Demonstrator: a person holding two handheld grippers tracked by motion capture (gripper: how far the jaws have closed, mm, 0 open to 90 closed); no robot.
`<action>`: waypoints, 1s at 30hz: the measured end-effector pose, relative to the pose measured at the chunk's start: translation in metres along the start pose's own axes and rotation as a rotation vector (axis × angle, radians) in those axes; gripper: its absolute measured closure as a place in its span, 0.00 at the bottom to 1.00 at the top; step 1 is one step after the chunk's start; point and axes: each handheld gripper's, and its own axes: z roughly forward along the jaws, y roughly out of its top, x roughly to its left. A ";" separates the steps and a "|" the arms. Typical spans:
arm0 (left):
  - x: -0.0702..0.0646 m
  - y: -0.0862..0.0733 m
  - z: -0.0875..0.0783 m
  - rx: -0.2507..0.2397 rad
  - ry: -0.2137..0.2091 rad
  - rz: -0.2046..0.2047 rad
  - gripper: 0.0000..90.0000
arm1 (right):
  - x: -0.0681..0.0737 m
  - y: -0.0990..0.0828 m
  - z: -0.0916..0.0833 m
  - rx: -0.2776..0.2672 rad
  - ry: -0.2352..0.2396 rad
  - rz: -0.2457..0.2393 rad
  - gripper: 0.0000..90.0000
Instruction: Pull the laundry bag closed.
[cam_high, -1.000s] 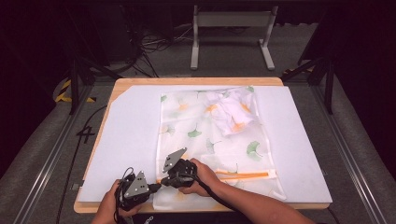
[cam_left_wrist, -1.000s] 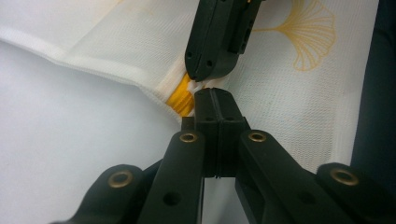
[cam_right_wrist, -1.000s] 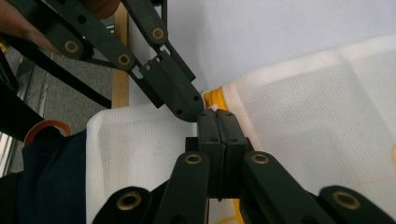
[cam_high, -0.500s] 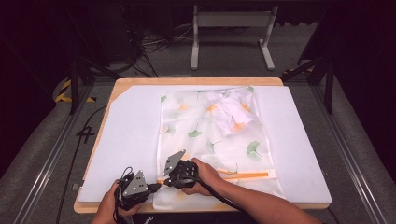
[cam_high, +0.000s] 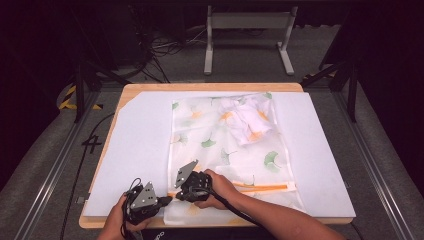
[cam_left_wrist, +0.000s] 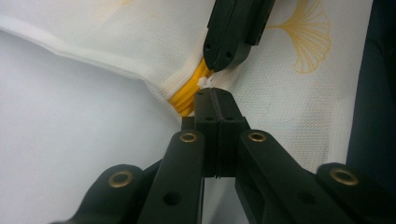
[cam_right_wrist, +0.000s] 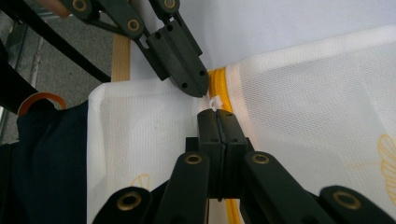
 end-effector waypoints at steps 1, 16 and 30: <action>0.000 0.000 0.000 0.000 0.000 0.000 1.00 | 0.000 0.000 0.000 0.000 0.000 0.000 1.00; 0.002 -0.001 0.000 -0.008 -0.015 -0.010 1.00 | 0.003 0.004 0.006 0.003 0.008 0.050 0.97; 0.002 -0.001 0.000 -0.005 -0.015 -0.011 1.00 | 0.013 0.013 0.004 0.097 -0.065 -0.061 1.00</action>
